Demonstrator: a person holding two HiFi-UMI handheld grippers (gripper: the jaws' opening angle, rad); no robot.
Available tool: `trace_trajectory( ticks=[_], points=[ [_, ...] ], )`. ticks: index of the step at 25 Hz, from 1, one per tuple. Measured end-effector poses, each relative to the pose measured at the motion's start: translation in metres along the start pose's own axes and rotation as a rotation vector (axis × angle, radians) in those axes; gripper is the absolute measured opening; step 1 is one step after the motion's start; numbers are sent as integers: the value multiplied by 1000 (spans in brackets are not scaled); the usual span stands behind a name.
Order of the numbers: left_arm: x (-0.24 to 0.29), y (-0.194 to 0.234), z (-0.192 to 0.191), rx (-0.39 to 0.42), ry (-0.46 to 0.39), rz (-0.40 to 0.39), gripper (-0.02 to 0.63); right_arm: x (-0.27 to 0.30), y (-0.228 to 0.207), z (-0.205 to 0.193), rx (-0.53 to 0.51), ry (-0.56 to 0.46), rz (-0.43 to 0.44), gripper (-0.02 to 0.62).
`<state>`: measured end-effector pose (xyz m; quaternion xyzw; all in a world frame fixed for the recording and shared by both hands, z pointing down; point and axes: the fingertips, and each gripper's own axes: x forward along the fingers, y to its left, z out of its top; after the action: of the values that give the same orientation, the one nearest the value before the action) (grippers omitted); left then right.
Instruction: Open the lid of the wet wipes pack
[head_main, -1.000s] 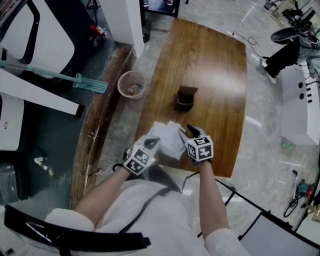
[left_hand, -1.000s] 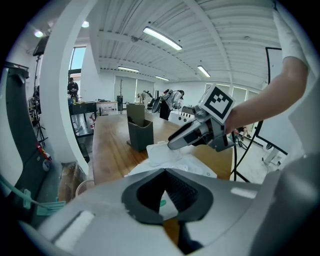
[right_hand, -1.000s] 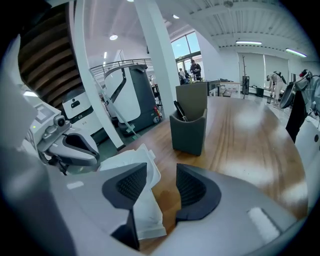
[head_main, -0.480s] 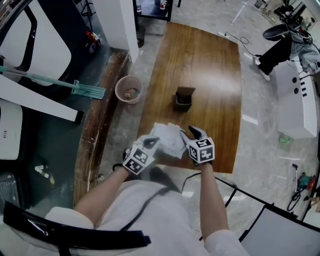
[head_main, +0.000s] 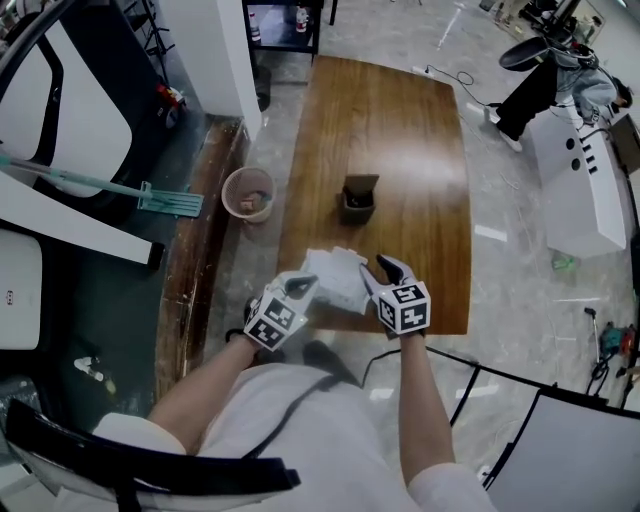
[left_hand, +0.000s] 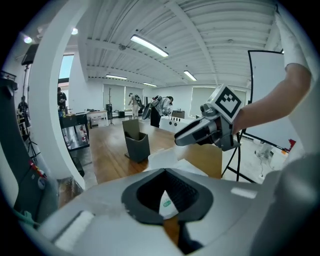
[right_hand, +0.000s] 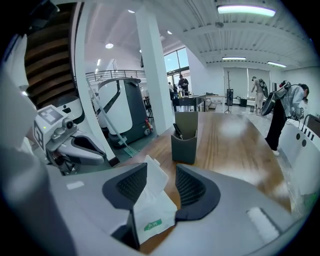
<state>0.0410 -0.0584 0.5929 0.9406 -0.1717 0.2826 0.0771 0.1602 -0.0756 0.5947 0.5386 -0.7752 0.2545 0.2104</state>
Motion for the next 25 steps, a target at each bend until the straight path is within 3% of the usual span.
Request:
trace_trajectory(
  ticks=[4,8,17,25],
  points=[
    [-10,3,12,18,-35,-12,5,-23,15,10,24,-85,-18,140],
    [-20,2,28,51,-72,-28,5,-40,37,15,39,-143,-10,42],
    [-42,-20,61,90,-166,-100,5,-75,85,21,80,-258,-34,9],
    [-50,-33,66,108,-193,-157,5,-95,92,20,116,-311,-108,8]
  ],
)
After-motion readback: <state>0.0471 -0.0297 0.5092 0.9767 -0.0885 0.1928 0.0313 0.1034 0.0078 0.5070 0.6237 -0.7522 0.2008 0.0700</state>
